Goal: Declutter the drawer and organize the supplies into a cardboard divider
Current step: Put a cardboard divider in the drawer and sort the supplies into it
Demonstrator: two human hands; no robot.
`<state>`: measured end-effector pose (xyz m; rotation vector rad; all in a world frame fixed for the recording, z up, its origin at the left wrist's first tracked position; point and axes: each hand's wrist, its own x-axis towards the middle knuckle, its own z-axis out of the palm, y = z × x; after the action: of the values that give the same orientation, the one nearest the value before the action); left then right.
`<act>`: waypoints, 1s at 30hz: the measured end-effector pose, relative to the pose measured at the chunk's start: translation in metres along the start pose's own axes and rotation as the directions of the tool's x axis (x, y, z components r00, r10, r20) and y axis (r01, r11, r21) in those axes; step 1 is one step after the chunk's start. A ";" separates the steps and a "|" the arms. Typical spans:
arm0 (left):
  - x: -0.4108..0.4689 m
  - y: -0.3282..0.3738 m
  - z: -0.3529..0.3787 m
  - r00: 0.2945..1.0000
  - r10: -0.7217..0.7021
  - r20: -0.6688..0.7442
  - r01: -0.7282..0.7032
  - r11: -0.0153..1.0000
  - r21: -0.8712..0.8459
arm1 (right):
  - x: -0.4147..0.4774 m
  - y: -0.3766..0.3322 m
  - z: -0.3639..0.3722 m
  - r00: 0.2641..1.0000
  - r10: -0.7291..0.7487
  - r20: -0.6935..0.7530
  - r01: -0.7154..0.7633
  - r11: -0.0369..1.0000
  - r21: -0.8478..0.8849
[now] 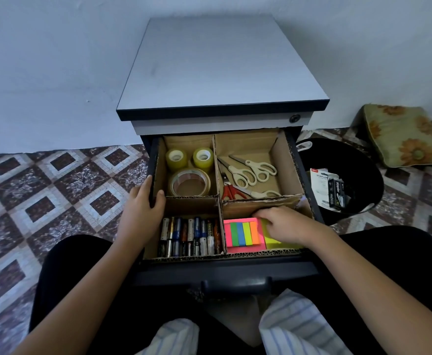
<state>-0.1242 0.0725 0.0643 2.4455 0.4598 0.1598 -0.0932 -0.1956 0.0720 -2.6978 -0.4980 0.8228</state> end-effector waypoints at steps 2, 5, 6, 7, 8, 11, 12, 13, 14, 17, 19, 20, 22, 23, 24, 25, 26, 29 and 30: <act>-0.001 0.000 0.000 1.000 -0.001 0.006 0.001 1.000 0.001 | -0.003 0.001 -0.003 0.999 -0.015 -0.040 0.013 0.999 -0.032; -0.001 -0.002 0.000 1.000 0.002 0.011 -0.002 1.000 -0.021 | -0.010 0.004 -0.004 0.991 0.003 -0.131 -0.018 0.993 -0.114; -0.001 -0.002 -0.001 1.000 0.003 0.015 -0.002 1.000 -0.025 | -0.013 0.005 -0.004 0.987 0.004 -0.162 -0.026 0.991 -0.135; -0.001 -0.002 -0.001 1.000 0.002 0.020 -0.001 1.000 -0.026 | -0.016 0.006 -0.004 0.982 0.001 -0.189 -0.029 0.989 -0.147; -0.002 -0.002 -0.001 1.000 0.002 0.025 -0.002 1.000 -0.024 | -0.019 0.007 -0.003 0.976 -0.006 -0.217 -0.026 0.989 -0.144; -0.003 -0.003 -0.001 0.999 0.011 0.039 -0.010 1.000 -0.021 | -0.028 0.009 -0.004 0.954 -0.018 -0.299 -0.003 0.998 -0.071; -0.002 -0.004 -0.001 0.999 0.013 0.043 -0.012 1.000 -0.019 | -0.029 0.009 -0.004 0.948 -0.021 -0.317 0.006 0.999 -0.049; -0.003 -0.005 -0.001 0.999 0.015 0.047 -0.014 1.000 -0.017 | -0.033 0.008 -0.005 0.942 -0.027 -0.333 0.017 0.999 -0.033; -0.003 -0.005 -0.002 0.998 0.018 0.055 -0.017 1.000 -0.014 | -0.036 0.007 -0.005 0.937 -0.033 -0.349 0.028 0.999 -0.018; -0.002 -0.004 -0.005 0.995 0.019 0.098 -0.020 1.000 0.006 | -0.052 0.006 -0.005 0.907 -0.031 -0.420 0.056 0.997 0.047; -0.005 -0.004 -0.009 0.991 0.008 0.134 -0.012 0.999 0.030 | -0.065 0.006 -0.002 0.895 -0.021 -0.445 0.074 0.992 0.102; -0.007 -0.004 -0.011 0.990 0.007 0.138 -0.014 0.999 0.052 | -0.072 0.007 0.001 0.896 -0.016 -0.443 0.082 0.988 0.130; -0.018 -0.004 -0.016 0.994 0.044 0.103 -0.055 0.992 0.109 | -0.082 0.007 0.008 0.906 -0.024 -0.424 0.104 0.981 0.165; -0.026 -0.004 -0.019 0.992 0.097 0.078 -0.106 0.987 0.121 | -0.087 0.007 0.012 0.914 -0.038 -0.404 0.117 0.978 0.174; -0.034 -0.002 -0.022 0.983 0.174 0.060 -0.180 0.977 0.118 | -0.091 0.006 0.015 0.926 -0.054 -0.374 0.130 0.975 0.181; -0.042 -0.002 -0.024 0.963 0.262 0.065 -0.268 0.958 0.106 | -0.094 0.005 0.018 0.939 -0.075 -0.336 0.143 0.973 0.183; -0.049 -0.001 -0.027 0.932 0.347 0.102 -0.356 0.930 0.093 | -0.096 0.005 0.020 0.950 -0.095 -0.297 0.153 0.973 0.175; -0.064 0.000 -0.034 0.825 0.457 0.332 -0.490 0.871 0.018 | -0.097 0.005 0.023 0.969 -0.115 -0.217 0.146 0.980 0.133; -0.069 0.003 -0.036 0.787 0.451 0.421 -0.493 0.870 -0.010 | -0.096 0.005 0.024 0.971 -0.116 -0.211 0.141 0.984 0.108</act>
<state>-0.1958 0.0662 0.0944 2.5536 -0.3528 -0.1801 -0.1812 -0.2348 0.0973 -2.5692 -0.5490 0.5167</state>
